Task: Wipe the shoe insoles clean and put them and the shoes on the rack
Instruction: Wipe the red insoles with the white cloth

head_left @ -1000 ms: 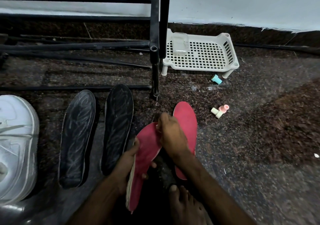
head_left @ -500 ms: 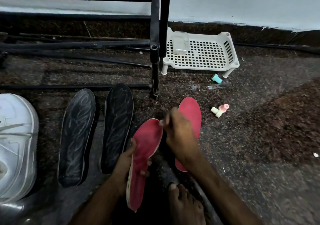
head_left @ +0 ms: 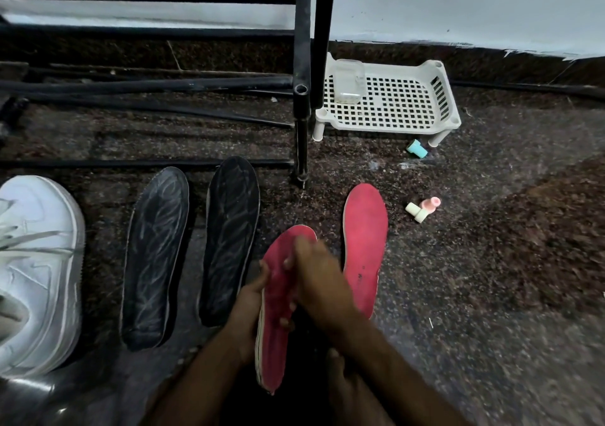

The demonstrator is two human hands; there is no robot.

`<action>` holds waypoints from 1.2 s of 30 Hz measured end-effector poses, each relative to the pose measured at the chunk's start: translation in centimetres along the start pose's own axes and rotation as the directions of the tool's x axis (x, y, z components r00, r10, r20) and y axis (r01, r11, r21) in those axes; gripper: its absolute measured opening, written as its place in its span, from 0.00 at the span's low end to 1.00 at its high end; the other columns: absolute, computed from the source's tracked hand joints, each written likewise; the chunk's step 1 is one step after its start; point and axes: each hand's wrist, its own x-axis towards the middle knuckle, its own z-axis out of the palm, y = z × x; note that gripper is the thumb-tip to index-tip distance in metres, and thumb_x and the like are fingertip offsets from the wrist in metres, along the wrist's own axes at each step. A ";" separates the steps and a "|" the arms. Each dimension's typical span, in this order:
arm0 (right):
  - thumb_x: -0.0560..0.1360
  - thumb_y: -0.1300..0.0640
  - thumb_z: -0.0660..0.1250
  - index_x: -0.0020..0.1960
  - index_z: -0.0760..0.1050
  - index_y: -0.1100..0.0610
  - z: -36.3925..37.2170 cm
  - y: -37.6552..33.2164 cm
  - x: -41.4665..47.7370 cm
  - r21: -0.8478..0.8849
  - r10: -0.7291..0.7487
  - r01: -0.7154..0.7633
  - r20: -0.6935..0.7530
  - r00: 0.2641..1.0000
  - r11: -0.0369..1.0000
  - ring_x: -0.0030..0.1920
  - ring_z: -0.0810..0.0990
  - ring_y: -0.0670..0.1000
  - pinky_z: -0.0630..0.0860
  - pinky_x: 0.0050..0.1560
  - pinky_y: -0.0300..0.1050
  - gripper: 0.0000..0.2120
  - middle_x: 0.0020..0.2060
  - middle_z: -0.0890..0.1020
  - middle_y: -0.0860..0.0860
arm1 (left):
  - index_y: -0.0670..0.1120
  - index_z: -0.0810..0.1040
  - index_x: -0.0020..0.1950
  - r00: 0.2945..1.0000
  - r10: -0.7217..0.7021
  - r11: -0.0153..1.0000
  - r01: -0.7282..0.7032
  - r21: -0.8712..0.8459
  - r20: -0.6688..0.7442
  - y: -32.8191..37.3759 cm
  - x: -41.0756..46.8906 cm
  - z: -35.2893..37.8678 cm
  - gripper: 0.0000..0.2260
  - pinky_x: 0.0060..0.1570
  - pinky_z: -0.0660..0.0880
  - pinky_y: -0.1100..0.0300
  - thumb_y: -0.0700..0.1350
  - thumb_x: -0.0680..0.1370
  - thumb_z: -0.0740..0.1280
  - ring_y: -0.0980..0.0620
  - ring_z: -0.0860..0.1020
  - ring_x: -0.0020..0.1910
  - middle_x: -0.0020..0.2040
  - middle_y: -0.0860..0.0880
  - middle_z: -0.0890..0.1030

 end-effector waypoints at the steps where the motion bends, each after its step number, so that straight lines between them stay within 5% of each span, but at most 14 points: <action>1: 0.64 0.69 0.67 0.51 0.68 0.60 0.2 -0.4 -1.1 0.000 -0.049 0.049 0.037 0.998 0.999 0.50 0.73 0.59 0.68 0.47 0.52 0.17 0.50 0.75 0.57 | 0.43 0.76 0.50 1.000 -0.006 1.000 0.006 -0.013 -0.002 -0.1 0.0 0.2 0.24 0.15 0.66 0.67 0.62 0.78 0.55 0.52 0.74 0.21 0.30 0.44 0.77; 7: 0.69 0.70 0.61 0.48 0.66 0.57 -0.8 2.9 1.5 -0.044 0.149 -0.154 -0.106 0.983 0.987 0.48 0.73 0.58 0.70 0.44 0.53 0.12 0.45 0.75 0.56 | 0.37 0.77 0.48 0.997 -0.021 0.998 0.025 0.061 -0.074 0.0 0.4 -0.1 0.30 0.16 0.66 0.67 0.65 0.77 0.56 0.52 0.73 0.21 0.28 0.42 0.74; 11: 0.62 0.70 0.68 0.49 0.68 0.60 0.4 0.2 -1.1 -0.007 -0.072 0.073 0.057 0.996 0.997 0.47 0.73 0.59 0.66 0.44 0.49 0.18 0.47 0.76 0.58 | 0.39 0.82 0.46 0.996 -0.038 0.999 0.039 -0.017 0.075 0.0 0.1 -0.1 0.29 0.17 0.70 0.64 0.57 0.55 0.83 0.49 0.76 0.23 0.31 0.41 0.78; 13: 0.65 0.70 0.66 0.48 0.67 0.59 0.1 1.0 0.0 -0.054 -0.059 0.059 -0.001 0.998 0.997 0.46 0.73 0.59 0.65 0.43 0.50 0.15 0.46 0.76 0.58 | 0.39 0.84 0.45 0.997 -0.031 0.999 0.031 -0.005 0.074 0.1 -0.1 0.0 0.25 0.17 0.69 0.65 0.59 0.61 0.79 0.50 0.75 0.23 0.31 0.42 0.77; 15: 0.69 0.72 0.64 0.45 0.65 0.56 -0.7 2.1 2.1 -0.015 0.019 -0.021 -0.119 0.993 1.000 0.42 0.73 0.57 0.67 0.39 0.52 0.14 0.40 0.75 0.55 | 0.37 0.83 0.45 1.000 -0.010 1.000 0.009 0.020 0.015 0.4 -0.2 0.2 0.27 0.17 0.67 0.66 0.63 0.72 0.65 0.52 0.73 0.22 0.30 0.42 0.75; 18: 0.73 0.69 0.68 0.43 0.66 0.54 -4.5 2.1 3.8 0.240 0.190 -0.116 -0.313 0.931 0.964 0.35 0.72 0.45 0.66 0.34 0.37 0.14 0.34 0.74 0.48 | 0.36 0.80 0.49 1.000 0.008 0.999 -0.010 0.044 0.027 1.3 -0.8 1.0 0.30 0.18 0.68 0.64 0.64 0.75 0.57 0.51 0.74 0.23 0.31 0.42 0.74; 20: 0.73 0.66 0.71 0.44 0.69 0.57 -6.8 0.4 2.8 0.349 0.184 -0.038 -0.397 0.899 0.936 0.37 0.74 0.42 0.67 0.36 0.30 0.10 0.36 0.76 0.46 | 0.37 0.80 0.50 0.995 0.046 0.997 -0.050 0.051 0.085 1.8 -1.0 1.6 0.32 0.20 0.70 0.63 0.66 0.76 0.57 0.51 0.74 0.25 0.33 0.41 0.74; 22: 0.74 0.64 0.71 0.45 0.72 0.58 -7.5 -1.7 1.1 0.359 0.084 0.073 -0.402 0.912 0.930 0.39 0.75 0.42 0.71 0.41 0.34 0.07 0.38 0.77 0.46 | 0.39 0.83 0.49 0.989 0.062 0.996 -0.070 0.055 0.135 1.9 -1.5 3.2 0.34 0.25 0.76 0.61 0.68 0.75 0.56 0.49 0.78 0.28 0.36 0.41 0.78; 25: 0.76 0.60 0.68 0.49 0.76 0.59 -5.5 -3.1 -0.9 0.156 -0.095 0.161 -0.361 0.928 0.975 0.43 0.75 0.53 0.74 0.45 0.52 0.03 0.42 0.79 0.51 | 0.41 0.84 0.53 0.968 0.052 0.995 -0.029 -0.097 0.244 1.6 -2.1 5.2 0.28 0.51 0.81 0.53 0.65 0.73 0.65 0.47 0.83 0.51 0.51 0.42 0.84; 27: 0.77 0.57 0.68 0.50 0.77 0.59 -4.9 -2.7 -1.1 0.084 -0.084 0.124 -0.378 0.922 0.989 0.46 0.75 0.54 0.74 0.47 0.54 0.06 0.46 0.79 0.51 | 0.40 0.81 0.58 0.952 0.045 0.987 0.004 -0.158 0.304 1.7 -2.4 5.8 0.27 0.63 0.74 0.54 0.59 0.68 0.75 0.50 0.79 0.60 0.55 0.43 0.82; 31: 0.78 0.54 0.66 0.53 0.79 0.58 -5.3 -3.4 -1.5 0.035 -0.055 0.077 -0.422 0.905 0.996 0.48 0.75 0.55 0.75 0.50 0.54 0.08 0.50 0.79 0.52 | 0.41 0.79 0.61 0.954 0.080 0.988 -0.038 -0.147 0.290 2.2 -2.7 6.3 0.29 0.74 0.56 0.63 0.62 0.70 0.70 0.59 0.60 0.75 0.62 0.51 0.73; 34: 0.77 0.57 0.67 0.53 0.79 0.58 -6.6 -3.7 -1.4 -0.078 -0.196 0.180 -0.374 0.906 0.981 0.45 0.75 0.55 0.74 0.45 0.53 0.07 0.49 0.79 0.52 | 0.40 0.78 0.63 0.944 0.102 0.989 -0.061 -0.138 0.314 3.1 -2.9 7.6 0.31 0.75 0.50 0.67 0.57 0.66 0.77 0.64 0.59 0.72 0.56 0.49 0.73; 36: 0.77 0.56 0.66 0.51 0.79 0.57 -9.2 -4.0 -0.3 -0.060 -0.236 0.229 -0.345 0.909 0.972 0.44 0.75 0.55 0.74 0.43 0.54 0.07 0.46 0.79 0.52 | 0.38 0.83 0.54 0.939 0.186 0.983 -0.173 -0.069 0.288 4.1 -4.0 9.8 0.26 0.68 0.66 0.63 0.58 0.68 0.74 0.57 0.74 0.61 0.52 0.45 0.78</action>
